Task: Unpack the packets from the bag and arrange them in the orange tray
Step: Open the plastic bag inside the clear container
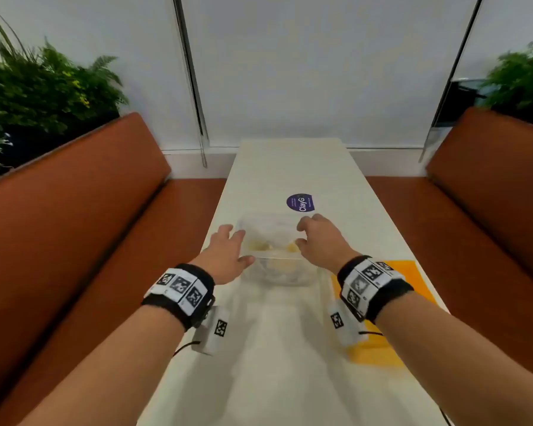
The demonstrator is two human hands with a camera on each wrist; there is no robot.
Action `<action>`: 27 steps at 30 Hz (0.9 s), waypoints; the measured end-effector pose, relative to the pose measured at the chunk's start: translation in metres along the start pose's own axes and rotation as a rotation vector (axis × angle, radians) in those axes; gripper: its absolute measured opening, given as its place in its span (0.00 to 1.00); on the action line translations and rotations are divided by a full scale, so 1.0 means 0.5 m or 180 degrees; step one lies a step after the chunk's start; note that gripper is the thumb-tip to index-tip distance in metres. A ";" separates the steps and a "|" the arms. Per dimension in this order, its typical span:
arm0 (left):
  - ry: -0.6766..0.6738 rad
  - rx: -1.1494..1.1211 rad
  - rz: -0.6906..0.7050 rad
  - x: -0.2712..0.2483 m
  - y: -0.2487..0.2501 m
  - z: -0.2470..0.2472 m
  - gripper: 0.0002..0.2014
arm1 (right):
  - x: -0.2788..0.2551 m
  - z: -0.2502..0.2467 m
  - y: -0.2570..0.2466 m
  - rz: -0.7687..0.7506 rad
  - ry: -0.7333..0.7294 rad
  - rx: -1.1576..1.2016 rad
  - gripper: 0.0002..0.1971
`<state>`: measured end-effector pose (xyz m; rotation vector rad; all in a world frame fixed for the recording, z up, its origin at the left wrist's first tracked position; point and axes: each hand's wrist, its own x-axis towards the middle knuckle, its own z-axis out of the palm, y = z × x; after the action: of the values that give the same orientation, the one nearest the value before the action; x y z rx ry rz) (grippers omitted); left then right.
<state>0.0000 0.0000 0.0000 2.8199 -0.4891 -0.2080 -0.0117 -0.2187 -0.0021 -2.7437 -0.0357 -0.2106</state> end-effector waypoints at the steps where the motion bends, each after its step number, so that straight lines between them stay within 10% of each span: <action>1: -0.0081 0.0021 -0.0009 0.006 0.004 0.009 0.32 | 0.012 0.007 0.002 0.0033 -0.0045 -0.0044 0.18; 11: 0.0262 -0.0281 -0.0057 0.036 -0.010 0.051 0.17 | 0.112 0.063 0.009 0.0034 -0.0891 -0.0526 0.39; 16: 0.0323 -0.0329 -0.0031 0.042 -0.017 0.055 0.16 | 0.124 0.088 0.003 -0.0095 -0.1072 -0.0526 0.29; 27: 0.0321 -0.0205 0.0088 0.058 -0.027 0.054 0.16 | 0.088 0.014 -0.015 -0.0503 0.0218 0.0008 0.12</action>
<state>0.0261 -0.0041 -0.0322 2.7430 -0.4895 -0.0742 0.0325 -0.2093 0.0011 -2.7301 -0.2343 -0.3474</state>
